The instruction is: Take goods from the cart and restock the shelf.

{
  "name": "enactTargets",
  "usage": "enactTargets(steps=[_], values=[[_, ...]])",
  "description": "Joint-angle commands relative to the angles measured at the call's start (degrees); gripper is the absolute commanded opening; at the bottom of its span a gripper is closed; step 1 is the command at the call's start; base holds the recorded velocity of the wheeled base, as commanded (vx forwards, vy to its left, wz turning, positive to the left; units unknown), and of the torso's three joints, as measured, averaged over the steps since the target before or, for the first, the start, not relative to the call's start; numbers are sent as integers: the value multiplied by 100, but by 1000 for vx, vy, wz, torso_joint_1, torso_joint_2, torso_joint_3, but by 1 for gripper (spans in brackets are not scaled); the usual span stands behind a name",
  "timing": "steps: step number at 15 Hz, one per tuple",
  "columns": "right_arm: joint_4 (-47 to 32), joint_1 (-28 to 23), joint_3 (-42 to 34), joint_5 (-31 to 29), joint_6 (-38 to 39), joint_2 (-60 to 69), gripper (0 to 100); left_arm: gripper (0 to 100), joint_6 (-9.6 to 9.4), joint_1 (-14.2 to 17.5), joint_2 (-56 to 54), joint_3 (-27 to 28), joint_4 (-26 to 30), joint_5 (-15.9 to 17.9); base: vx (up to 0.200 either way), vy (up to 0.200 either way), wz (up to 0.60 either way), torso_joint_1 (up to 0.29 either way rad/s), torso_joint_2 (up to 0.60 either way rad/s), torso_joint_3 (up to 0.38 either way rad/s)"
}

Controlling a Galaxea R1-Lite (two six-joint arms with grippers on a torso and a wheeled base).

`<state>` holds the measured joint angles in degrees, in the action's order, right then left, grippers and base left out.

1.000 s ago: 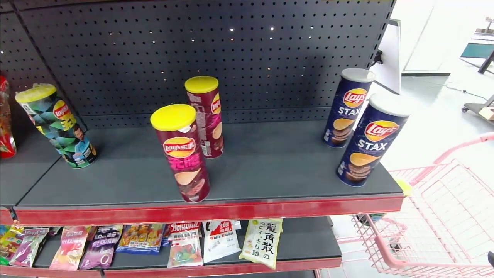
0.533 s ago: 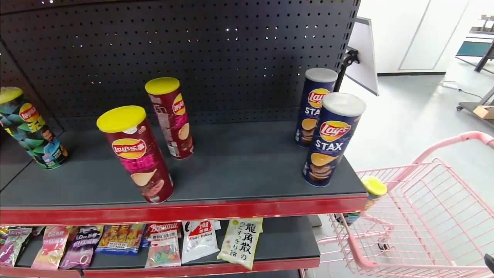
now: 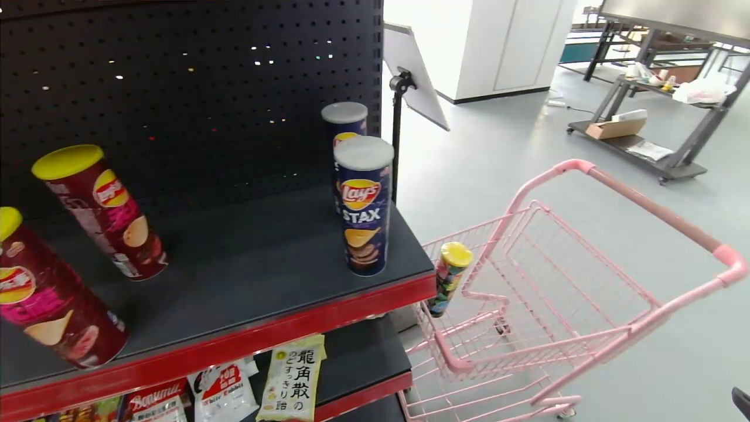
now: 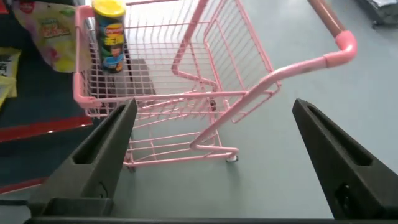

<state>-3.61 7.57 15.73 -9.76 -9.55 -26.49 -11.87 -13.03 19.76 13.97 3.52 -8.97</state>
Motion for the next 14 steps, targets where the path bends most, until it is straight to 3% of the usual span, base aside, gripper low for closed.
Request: enactTargets(steps=[1, 5, 14], values=[[0, -1, -8, 1, -3, -14, 100, 100, 1, -6, 1, 0, -1, 18, 0, 0, 0, 0, 0, 0], [0, -28, -35, -34, -83, -5, 100, 100, 1, -15, -148, 18, -1, 440, 0, 0, 0, 0, 0, 0], [0, -19, -87, -17, -83, -76, 100, 100, -8, -6, -447, -70, 8, 449, 0, 0, 0, -130, 337, 206]])
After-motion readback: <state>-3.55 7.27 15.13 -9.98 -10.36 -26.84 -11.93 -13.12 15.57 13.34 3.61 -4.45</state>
